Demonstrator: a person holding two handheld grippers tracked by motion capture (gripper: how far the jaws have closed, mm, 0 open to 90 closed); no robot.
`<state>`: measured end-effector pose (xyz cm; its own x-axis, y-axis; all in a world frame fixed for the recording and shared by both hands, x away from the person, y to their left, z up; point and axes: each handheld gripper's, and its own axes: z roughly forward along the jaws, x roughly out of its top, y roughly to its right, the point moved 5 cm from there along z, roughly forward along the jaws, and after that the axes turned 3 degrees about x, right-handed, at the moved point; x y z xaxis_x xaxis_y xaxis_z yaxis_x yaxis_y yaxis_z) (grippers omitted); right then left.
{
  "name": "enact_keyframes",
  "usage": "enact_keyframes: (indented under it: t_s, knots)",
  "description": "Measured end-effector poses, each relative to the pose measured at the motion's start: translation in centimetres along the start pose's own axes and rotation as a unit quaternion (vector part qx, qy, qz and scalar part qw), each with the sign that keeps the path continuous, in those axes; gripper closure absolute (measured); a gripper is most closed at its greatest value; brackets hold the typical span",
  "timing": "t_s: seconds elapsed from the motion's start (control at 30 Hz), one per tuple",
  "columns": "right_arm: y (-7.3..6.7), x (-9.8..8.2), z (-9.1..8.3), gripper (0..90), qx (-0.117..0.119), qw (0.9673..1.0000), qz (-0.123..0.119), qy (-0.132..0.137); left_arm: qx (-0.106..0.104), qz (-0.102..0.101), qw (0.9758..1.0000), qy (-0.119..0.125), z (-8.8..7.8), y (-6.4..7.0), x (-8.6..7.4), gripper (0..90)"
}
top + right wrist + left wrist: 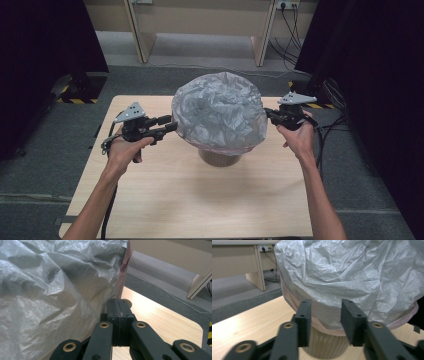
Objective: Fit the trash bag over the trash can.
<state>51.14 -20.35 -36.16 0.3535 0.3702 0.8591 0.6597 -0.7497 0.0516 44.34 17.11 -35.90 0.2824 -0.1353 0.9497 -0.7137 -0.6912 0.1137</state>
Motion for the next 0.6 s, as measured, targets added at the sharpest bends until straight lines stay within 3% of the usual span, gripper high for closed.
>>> enact_keyframes:
  t_s: [0.2,0.37,0.47,0.6]
  knots:
    - [0.0,0.0,-0.1,90.0,0.0,1.0,-0.002,-0.001,0.004,-0.016,0.9994,-0.03,0.9,-0.2,-1.2,54.5]
    - [-0.1,-0.1,0.0,90.0,0.001,1.0,-0.004,-0.002,0.009,-0.034,0.9988,-0.035,1.2,-0.7,-2.0,48.8]
    - [-0.1,-0.1,0.1,90.0,0.002,1.0,-0.003,-0.002,0.002,-0.028,0.9991,-0.032,1.4,-0.6,-1.9,56.7]
    - [-0.2,0.0,0.3,90.0,0.002,1.0,-0.004,-0.002,-0.007,-0.024,0.9993,-0.028,1.7,-0.7,-1.6,77.4]
